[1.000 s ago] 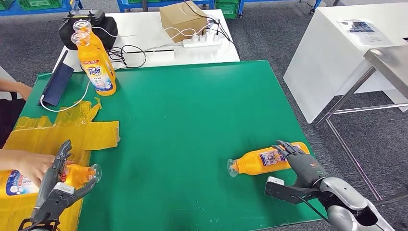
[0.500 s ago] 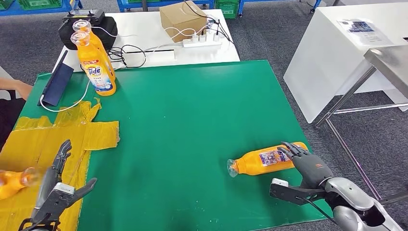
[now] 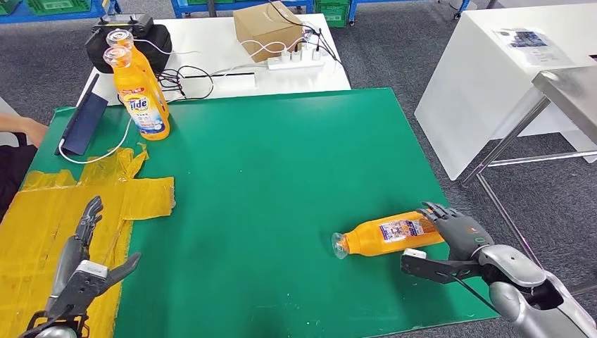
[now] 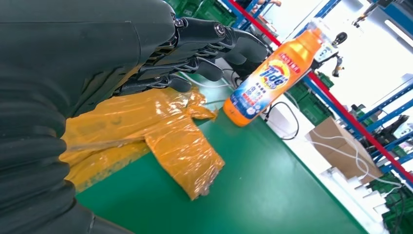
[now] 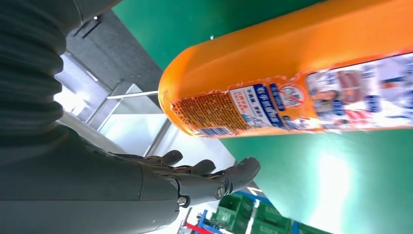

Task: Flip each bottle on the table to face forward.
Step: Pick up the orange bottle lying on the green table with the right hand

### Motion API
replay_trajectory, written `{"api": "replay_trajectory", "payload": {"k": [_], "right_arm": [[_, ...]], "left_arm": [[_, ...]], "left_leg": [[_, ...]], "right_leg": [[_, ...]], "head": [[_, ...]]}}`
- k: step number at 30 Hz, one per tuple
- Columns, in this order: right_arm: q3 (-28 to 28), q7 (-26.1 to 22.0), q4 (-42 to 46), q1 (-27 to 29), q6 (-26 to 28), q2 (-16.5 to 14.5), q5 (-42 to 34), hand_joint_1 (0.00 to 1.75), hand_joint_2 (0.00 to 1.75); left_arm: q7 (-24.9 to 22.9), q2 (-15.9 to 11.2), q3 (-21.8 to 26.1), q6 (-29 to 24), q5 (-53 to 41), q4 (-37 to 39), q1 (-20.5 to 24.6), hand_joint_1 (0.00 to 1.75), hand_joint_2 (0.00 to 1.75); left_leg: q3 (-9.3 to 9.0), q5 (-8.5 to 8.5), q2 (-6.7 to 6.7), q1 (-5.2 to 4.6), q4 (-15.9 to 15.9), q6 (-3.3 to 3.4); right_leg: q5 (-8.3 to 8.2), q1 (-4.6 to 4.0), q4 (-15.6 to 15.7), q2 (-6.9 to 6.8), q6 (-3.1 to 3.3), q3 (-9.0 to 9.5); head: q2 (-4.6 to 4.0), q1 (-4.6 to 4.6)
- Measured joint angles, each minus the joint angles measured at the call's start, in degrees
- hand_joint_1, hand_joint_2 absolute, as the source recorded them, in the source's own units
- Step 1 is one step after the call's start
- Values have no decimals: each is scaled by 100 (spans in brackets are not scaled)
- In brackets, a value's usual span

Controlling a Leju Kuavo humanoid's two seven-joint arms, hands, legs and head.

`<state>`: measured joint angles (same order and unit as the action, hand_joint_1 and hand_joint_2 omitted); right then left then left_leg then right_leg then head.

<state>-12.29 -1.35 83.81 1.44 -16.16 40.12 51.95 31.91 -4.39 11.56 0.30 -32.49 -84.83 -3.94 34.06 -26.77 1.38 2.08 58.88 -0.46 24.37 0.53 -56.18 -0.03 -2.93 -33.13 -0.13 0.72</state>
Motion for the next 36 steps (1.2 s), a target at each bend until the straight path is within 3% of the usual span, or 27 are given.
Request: {"api": "replay_trajectory", "payload": {"k": [8,9,12,13,20,28,32,36], "right_arm": [[-411,-44,-922,-624,60,-306,328,0,175],[-469,-48,-1029,-702,67,-357,369,25,175],[-684,-90,-1391,-915,77,-509,501,156,175],[-771,-122,-1521,-977,81,-555,535,175,175],[-1267,-278,-2177,-1224,122,-708,561,175,175],[-1392,-256,-2445,-1344,285,-868,297,175,175],[-1020,-200,-2454,-1223,611,-1315,-717,175,175],[-371,-500,-1841,-710,775,-2053,-2439,175,175]], "left_arm": [[21,3,-74,-10,-2,161,261,0,175],[27,5,-95,-10,-2,185,290,0,175],[46,10,-173,-20,-14,284,413,0,175],[53,11,-204,-27,-25,331,466,0,175],[79,14,-439,-96,-45,701,813,0,175],[95,15,-526,-125,53,869,907,0,175],[1,17,-511,310,597,801,722,0,175],[-299,161,-396,1610,1856,346,209,0,175]], "left_leg": [[2,0,0,0,0,0],[2,0,0,0,0,0],[0,0,0,1,0,0],[-2,0,0,1,0,0],[-39,-5,16,5,0,0],[-115,-38,36,11,-2,-7],[-124,-33,63,21,-2,-8],[-116,-36,67,29,-2,-14]], "right_leg": [[0,0,-1,0,0,-1],[0,0,-1,0,0,-2],[0,-1,0,-1,0,-1],[0,-1,0,-1,0,0],[1,-7,4,6,1,25],[17,-12,7,24,0,48],[6,-21,4,57,9,97],[9,-30,0,67,12,88]], "head": [[0,-1],[0,-1],[0,0],[0,-1],[0,2],[0,3],[0,2],[0,1]]}}
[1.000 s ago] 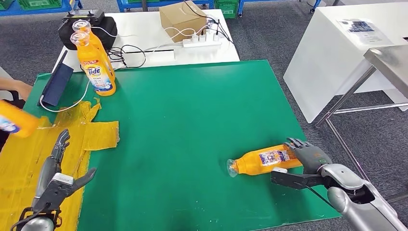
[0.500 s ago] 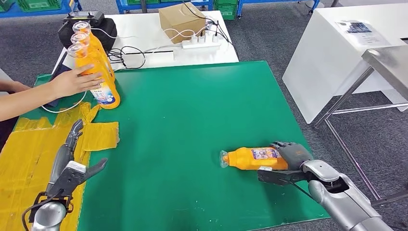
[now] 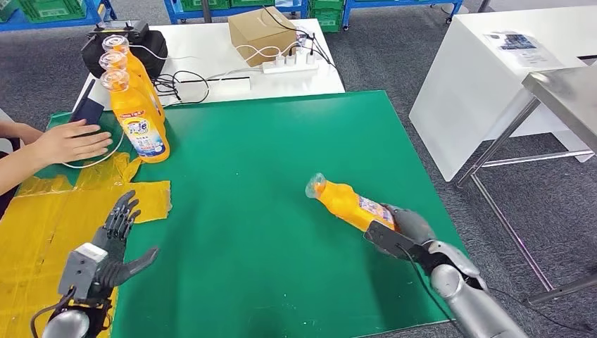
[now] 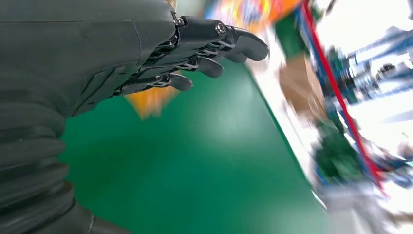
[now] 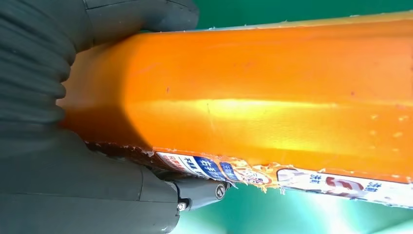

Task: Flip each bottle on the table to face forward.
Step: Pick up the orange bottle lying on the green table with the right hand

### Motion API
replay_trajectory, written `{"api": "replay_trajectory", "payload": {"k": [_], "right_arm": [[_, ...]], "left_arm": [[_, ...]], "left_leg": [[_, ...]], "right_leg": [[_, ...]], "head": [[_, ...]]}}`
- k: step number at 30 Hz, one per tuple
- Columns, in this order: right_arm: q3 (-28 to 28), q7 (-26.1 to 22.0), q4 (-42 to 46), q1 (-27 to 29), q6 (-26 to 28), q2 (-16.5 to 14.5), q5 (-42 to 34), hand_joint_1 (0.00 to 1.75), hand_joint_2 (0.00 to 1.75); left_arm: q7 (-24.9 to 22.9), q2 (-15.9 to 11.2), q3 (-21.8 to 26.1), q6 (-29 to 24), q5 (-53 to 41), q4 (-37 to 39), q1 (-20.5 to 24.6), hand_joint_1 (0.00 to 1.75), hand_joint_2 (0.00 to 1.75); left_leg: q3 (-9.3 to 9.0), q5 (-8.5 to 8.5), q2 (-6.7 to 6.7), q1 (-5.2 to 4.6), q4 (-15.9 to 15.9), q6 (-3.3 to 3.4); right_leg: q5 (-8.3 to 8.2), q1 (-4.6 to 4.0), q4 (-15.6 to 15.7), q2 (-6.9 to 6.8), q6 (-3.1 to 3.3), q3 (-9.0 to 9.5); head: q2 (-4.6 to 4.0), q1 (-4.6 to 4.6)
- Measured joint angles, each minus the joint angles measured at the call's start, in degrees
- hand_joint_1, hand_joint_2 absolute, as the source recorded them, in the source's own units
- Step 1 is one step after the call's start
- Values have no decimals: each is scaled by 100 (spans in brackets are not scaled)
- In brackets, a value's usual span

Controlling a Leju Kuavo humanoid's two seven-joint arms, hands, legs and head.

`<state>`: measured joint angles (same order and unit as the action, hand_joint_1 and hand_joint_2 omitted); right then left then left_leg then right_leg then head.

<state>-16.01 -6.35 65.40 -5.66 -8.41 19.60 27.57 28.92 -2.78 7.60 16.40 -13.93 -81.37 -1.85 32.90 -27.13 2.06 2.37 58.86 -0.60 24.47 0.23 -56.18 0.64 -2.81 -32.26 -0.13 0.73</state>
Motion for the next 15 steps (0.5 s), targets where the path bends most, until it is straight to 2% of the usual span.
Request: {"api": "replay_trajectory", "payload": {"k": [2,6,13,15], "right_arm": [[245,-64,617,421,-138,-384,-765,175,175],[383,-90,1652,1001,-209,-878,-1348,175,175],[345,-146,2082,1199,-224,-1064,-1423,175,175],[36,-132,2367,1324,-116,-1177,-1305,175,175]], "left_arm": [[-121,135,56,502,458,-310,-310,0,175],[-345,399,66,910,967,-777,-711,0,175],[-453,530,27,1064,1261,-984,-850,0,175],[-502,609,-190,1021,1351,-1208,-925,0,175]], "left_leg": [[30,4,-26,-1,0,-2],[88,19,-67,-4,0,-1],[91,19,-67,-6,-1,-1],[95,18,-67,-7,-1,-1]], "right_leg": [[4,1,-7,-21,1,-24],[14,3,-13,-68,-8,-65],[15,5,-13,-68,-8,-68],[15,7,-12,-68,-9,-71]], "head": [[0,-4],[0,0],[0,1],[0,1]]}}
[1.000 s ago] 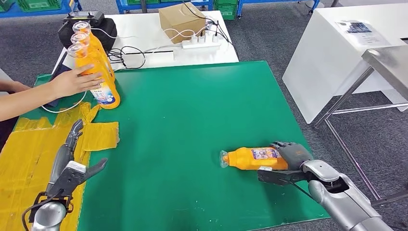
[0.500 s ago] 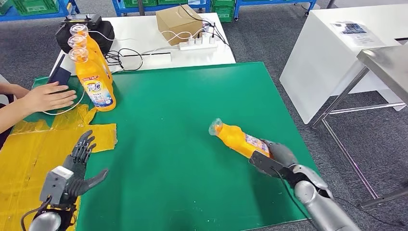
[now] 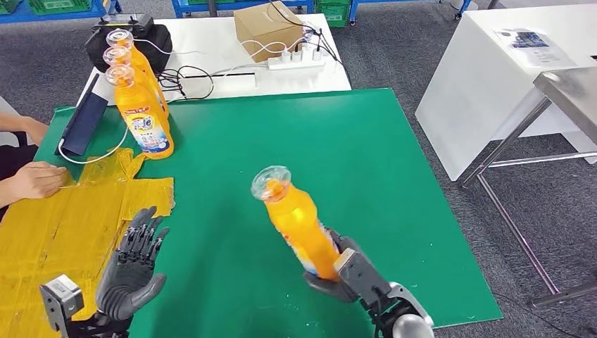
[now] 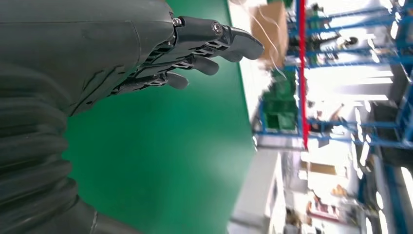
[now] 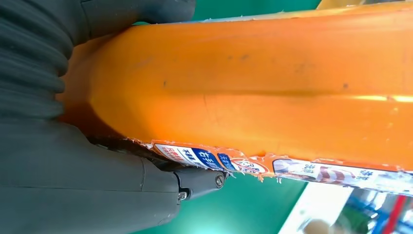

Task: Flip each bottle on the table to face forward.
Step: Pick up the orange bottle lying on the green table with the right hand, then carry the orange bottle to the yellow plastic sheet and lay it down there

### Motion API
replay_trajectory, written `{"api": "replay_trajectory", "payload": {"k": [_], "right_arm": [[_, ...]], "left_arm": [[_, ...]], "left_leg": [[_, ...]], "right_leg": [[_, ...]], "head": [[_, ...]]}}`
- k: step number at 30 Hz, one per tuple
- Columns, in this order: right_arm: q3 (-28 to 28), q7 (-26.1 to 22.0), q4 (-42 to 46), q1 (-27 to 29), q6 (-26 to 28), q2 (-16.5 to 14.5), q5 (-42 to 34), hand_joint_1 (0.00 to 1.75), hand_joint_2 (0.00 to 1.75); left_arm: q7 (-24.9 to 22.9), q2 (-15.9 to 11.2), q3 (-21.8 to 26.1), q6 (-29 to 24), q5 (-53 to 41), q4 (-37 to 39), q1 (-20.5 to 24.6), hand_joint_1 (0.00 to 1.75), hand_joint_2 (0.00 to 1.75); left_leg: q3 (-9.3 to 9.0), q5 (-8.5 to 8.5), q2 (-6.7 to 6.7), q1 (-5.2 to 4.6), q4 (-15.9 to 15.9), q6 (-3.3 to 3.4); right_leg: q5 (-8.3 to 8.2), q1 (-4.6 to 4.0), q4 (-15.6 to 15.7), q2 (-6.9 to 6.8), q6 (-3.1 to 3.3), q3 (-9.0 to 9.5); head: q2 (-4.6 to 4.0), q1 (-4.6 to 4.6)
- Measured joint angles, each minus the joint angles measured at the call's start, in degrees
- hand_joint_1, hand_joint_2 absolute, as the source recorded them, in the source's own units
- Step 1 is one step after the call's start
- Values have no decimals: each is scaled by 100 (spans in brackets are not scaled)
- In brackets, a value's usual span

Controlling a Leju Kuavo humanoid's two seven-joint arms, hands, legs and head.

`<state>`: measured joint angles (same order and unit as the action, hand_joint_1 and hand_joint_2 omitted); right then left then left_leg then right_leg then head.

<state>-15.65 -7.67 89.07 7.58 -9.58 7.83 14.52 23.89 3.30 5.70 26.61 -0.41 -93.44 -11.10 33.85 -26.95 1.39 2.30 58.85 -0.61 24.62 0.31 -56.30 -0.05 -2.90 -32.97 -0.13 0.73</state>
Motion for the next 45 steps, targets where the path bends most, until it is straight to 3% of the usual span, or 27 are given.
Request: {"api": "replay_trajectory", "payload": {"k": [4,17,25,35,45], "right_arm": [[-800,61,431,161,283,-163,146,175,175],[-1134,98,535,163,326,-147,157,175,175],[-1808,301,306,-8,481,-144,495,175,175],[-2147,351,109,-173,548,-101,506,175,175],[-2302,363,11,-318,387,-85,628,175,175]], "left_arm": [[-65,104,-566,-183,91,-420,-90,0,175],[-65,102,-778,-183,168,-514,-108,0,175],[-173,94,-1172,-102,363,-538,-68,0,175],[240,-174,-2002,-178,-47,-767,-155,0,175],[358,-391,-2375,-277,-163,-789,-119,0,175]], "left_leg": [[3,-1,0,-1,0,0],[3,0,0,-1,-1,0],[3,0,0,-1,-1,0],[5,0,0,-2,-1,0],[4,0,0,-2,-1,1]], "right_leg": [[1,2,1,0,-1,-3],[1,2,0,0,-1,-3],[1,2,0,0,-1,-4],[1,3,1,0,-1,-4],[1,3,0,0,-1,-3]], "head": [[0,1],[0,-1],[0,-1],[0,-1],[0,-1]]}}
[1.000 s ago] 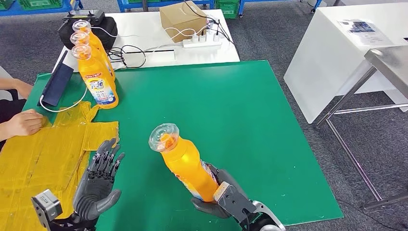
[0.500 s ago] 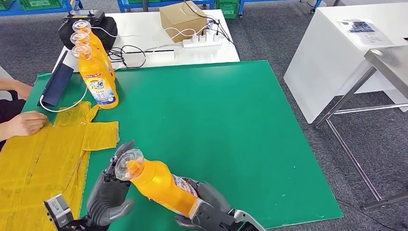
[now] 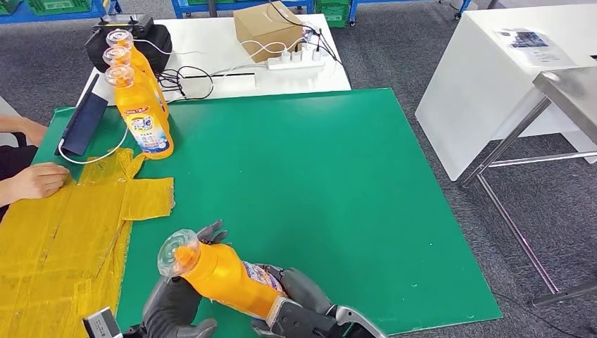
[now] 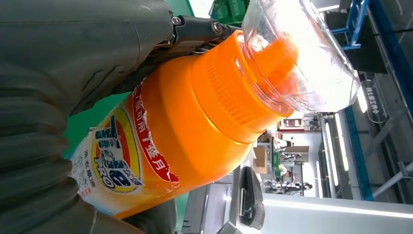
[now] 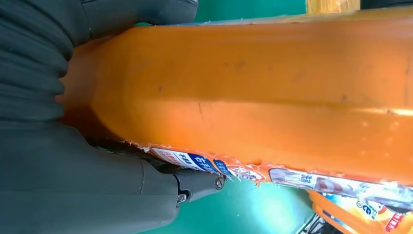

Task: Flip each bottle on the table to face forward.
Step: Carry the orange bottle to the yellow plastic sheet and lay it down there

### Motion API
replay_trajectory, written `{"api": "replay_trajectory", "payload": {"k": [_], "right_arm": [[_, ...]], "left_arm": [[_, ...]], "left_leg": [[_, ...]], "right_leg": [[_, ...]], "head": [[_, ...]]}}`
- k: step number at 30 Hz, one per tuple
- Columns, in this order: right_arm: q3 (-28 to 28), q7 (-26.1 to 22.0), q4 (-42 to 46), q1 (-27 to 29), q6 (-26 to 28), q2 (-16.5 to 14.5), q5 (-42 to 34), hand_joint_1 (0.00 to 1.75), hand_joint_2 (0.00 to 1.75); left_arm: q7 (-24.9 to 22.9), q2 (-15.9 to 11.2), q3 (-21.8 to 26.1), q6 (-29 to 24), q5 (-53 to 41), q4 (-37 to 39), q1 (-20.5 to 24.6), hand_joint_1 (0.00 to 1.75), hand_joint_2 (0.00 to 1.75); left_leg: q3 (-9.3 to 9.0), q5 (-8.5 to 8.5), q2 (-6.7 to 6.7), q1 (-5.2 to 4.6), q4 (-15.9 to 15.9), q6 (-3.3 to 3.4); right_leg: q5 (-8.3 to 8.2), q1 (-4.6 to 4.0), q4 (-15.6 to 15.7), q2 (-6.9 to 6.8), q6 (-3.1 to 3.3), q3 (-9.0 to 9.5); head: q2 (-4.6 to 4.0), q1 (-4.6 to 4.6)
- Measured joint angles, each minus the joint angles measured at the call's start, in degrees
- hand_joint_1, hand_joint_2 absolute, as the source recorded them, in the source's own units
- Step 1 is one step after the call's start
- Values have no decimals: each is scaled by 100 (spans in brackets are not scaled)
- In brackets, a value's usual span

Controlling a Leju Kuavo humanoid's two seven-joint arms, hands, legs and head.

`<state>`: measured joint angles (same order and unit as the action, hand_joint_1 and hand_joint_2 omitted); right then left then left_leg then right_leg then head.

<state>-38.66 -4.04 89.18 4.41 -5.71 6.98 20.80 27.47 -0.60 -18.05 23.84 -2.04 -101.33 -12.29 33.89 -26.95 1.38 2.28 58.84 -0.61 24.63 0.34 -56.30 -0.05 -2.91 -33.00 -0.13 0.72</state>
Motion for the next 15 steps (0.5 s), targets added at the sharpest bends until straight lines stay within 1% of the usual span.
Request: {"api": "replay_trajectory", "payload": {"k": [8,15], "right_arm": [[-165,13,-53,-185,-307,-1,304,175,175],[-563,-19,-173,-398,-382,16,660,175,175]], "left_arm": [[49,-115,-151,-390,-529,8,119,0,175],[-94,-121,-111,-448,-603,148,245,0,175]], "left_leg": [[0,0,0,0,0,0],[0,1,0,0,0,0]], "right_leg": [[0,0,0,0,0,0],[0,0,-1,0,0,-1]], "head": [[0,0],[0,1]]}}
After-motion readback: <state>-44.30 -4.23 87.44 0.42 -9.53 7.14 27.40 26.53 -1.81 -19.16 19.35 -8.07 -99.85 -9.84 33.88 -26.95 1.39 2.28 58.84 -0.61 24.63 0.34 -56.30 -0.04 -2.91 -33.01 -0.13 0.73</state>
